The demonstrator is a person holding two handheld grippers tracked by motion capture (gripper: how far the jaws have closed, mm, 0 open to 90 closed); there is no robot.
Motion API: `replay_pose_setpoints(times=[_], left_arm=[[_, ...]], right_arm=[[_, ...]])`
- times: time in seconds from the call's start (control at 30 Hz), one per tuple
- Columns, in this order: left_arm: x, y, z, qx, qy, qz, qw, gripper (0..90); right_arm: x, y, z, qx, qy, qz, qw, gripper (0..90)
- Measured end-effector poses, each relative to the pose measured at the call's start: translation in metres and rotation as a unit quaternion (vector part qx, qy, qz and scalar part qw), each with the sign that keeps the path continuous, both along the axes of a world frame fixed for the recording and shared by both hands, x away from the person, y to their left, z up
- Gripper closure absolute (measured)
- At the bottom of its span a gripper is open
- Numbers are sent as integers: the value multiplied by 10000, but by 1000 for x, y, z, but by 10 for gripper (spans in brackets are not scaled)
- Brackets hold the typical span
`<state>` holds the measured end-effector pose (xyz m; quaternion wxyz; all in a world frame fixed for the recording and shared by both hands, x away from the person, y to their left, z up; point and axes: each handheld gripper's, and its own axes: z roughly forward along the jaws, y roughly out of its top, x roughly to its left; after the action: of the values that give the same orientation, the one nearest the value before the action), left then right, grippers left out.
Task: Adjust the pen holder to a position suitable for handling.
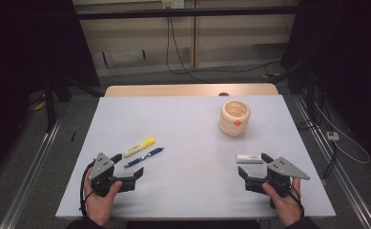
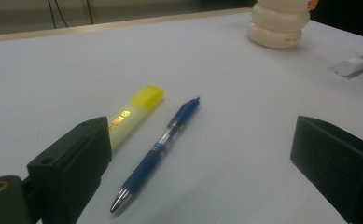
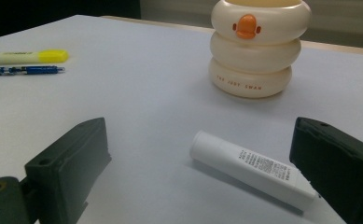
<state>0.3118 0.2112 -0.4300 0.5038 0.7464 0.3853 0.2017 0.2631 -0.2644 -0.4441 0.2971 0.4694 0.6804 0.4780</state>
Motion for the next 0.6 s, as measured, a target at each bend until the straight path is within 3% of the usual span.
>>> replay_pose_setpoints(times=[0.3,0.47,0.53,0.6], left_arm=[[1,2,-1,54,16,51,10000,53],[0,2,0,41,-2,116,9999,53],[0,2,-1,-30,70,81,9999,53],[0,3,-1,91,45,83,9999,53]], right_arm=[[4,-8,5,-51,-184,-84,9998,31],[11,-11,5,165,13,-89,9998,63],[13,-11,7,147,26,-57,9999,56],[15,-11,9,120,21,-70,9999,58]])
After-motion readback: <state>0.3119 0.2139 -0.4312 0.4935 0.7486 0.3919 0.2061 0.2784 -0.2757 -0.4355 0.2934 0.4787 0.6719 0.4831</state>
